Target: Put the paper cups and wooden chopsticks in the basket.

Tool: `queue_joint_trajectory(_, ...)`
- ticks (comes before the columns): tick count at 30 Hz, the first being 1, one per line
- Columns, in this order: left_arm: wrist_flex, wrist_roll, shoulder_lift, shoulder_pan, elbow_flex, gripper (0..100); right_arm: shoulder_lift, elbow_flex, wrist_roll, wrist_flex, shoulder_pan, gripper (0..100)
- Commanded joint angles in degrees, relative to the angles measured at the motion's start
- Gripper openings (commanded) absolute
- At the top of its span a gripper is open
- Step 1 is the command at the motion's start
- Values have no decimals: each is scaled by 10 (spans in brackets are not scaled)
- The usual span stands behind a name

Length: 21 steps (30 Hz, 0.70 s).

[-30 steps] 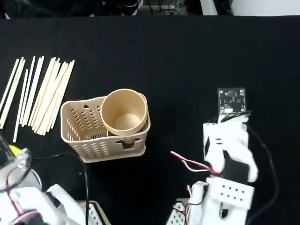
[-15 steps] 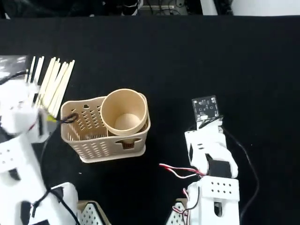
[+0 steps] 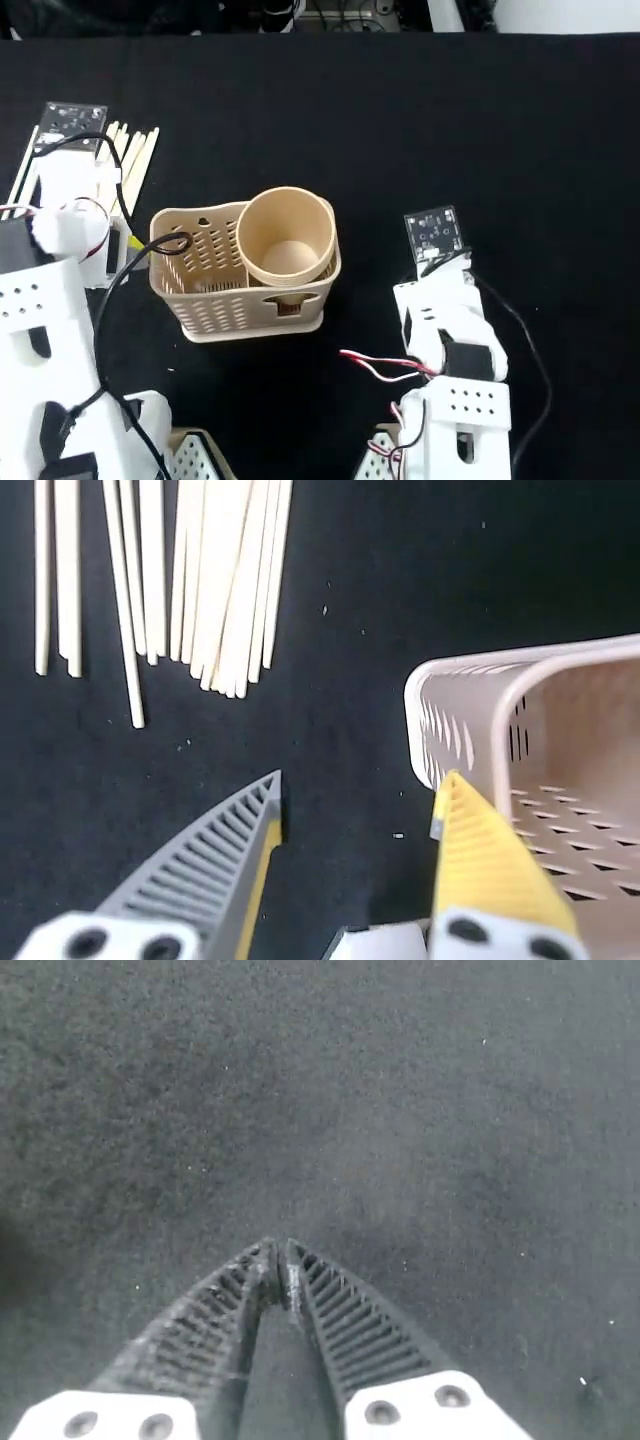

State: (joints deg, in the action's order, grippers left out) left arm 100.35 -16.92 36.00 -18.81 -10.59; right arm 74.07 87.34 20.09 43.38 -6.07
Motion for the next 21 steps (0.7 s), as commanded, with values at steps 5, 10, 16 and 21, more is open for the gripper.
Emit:
queue_joint_trajectory(5, 4, 47, 21, 7, 62, 245, 7, -2, 4, 1, -7, 15)
queue_joint_trajectory(10, 4, 115, 21, -61, 159, 245, 7, 3, 4, -11, -10, 16)
queue_joint_trajectory(16, 6, 154, 22, -44, 150, 245, 7, 4, 4, -12, -10, 17)
queue_joint_trajectory(21, 5, 152, 22, 35, 47, 245, 7, 7, 4, -15, -9, 16)
